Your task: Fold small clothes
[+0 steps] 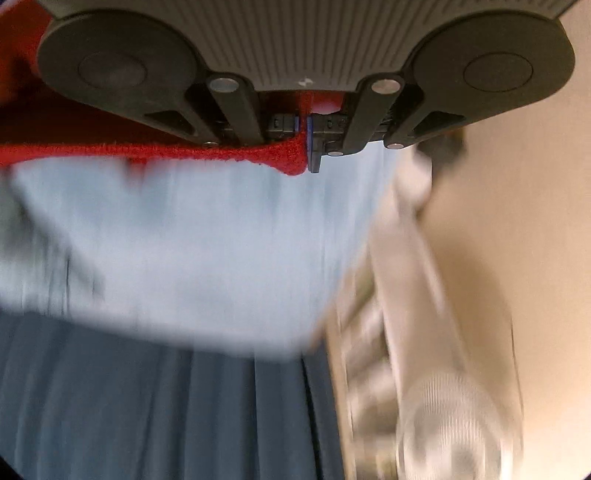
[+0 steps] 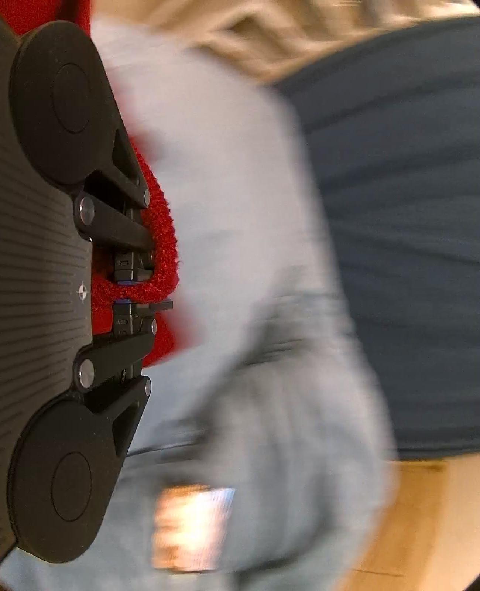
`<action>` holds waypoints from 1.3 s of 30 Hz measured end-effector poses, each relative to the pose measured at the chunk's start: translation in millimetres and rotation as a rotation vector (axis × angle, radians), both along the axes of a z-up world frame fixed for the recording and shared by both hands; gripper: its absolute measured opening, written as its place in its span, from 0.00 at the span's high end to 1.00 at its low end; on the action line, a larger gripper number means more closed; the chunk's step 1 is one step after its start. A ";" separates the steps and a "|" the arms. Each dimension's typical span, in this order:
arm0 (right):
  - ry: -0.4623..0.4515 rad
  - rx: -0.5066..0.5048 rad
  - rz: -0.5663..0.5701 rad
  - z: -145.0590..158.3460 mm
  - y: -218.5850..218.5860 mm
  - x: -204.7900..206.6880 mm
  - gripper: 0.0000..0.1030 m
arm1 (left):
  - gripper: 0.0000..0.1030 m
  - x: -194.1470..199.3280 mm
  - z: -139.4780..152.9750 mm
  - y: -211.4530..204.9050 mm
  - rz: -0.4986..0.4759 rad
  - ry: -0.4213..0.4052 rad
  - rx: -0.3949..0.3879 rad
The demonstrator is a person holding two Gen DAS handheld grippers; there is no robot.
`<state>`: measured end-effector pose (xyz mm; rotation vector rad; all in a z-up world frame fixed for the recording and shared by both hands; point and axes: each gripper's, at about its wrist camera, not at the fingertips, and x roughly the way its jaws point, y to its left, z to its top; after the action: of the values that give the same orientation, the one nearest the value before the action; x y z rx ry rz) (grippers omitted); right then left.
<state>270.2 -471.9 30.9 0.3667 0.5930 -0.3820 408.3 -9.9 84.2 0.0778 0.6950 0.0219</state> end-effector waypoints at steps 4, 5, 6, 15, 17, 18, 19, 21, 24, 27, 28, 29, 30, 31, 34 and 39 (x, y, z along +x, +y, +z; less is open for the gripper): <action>-0.283 -0.036 -0.033 123.6 -13.4 12.7 0.95 | 0.96 7.7 124.7 -9.0 -0.024 -0.260 -0.055; -0.309 -0.060 -0.023 139.1 -13.1 5.0 0.95 | 0.97 4.1 140.2 -10.4 -0.030 -0.301 -0.051; -0.333 -0.074 -0.013 147.4 -13.3 -3.3 0.95 | 0.96 -1.5 151.0 -9.5 -0.037 -0.325 -0.057; -0.186 -0.059 0.073 35.3 1.5 -85.6 0.95 | 0.96 -76.1 19.2 14.5 -0.091 -0.113 0.047; -0.069 -0.032 0.091 -24.4 11.9 -106.7 0.95 | 0.96 -96.0 -47.6 20.0 -0.104 0.017 0.093; -0.015 -0.019 0.095 -49.7 17.6 -118.4 0.95 | 0.96 -106.0 -78.4 21.4 -0.106 0.072 0.116; 0.042 -0.006 0.094 -77.9 23.1 -130.7 0.95 | 0.96 -118.3 -115.0 22.2 -0.111 0.138 0.144; 0.171 0.029 0.084 -133.7 34.5 -149.6 0.95 | 0.96 -140.9 -172.1 27.7 -0.112 0.237 0.182; 0.329 0.083 0.077 -199.6 53.1 -175.2 0.95 | 0.96 -169.6 -237.2 33.9 -0.119 0.351 0.227; 0.346 0.068 0.076 -218.9 66.0 -199.7 0.95 | 0.96 -194.4 -255.3 39.1 -0.137 0.342 0.239; 0.340 0.076 0.072 -217.5 65.3 -204.7 0.95 | 0.96 -197.6 -254.1 41.4 -0.136 0.340 0.228; 0.331 0.082 0.071 -214.0 64.5 -209.3 0.95 | 0.96 -199.4 -250.4 43.6 -0.137 0.334 0.218; 0.324 0.082 0.073 -211.8 66.0 -215.9 0.95 | 0.96 -203.4 -244.6 45.8 -0.138 0.326 0.207; 0.316 0.082 0.077 -206.3 66.2 -224.2 0.95 | 0.96 -208.7 -238.6 45.5 -0.141 0.319 0.198; 0.307 0.084 0.093 -191.6 70.1 -236.7 0.95 | 0.96 -229.4 -228.1 54.5 -0.154 0.289 0.185; 0.384 0.066 0.090 -219.3 73.4 -264.9 0.93 | 0.86 -256.5 -254.1 51.1 -0.175 0.352 0.172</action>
<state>5.3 -398.4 -188.5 0.3301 0.9957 -0.3489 151.7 41.1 -169.9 0.3130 1.0352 -0.1019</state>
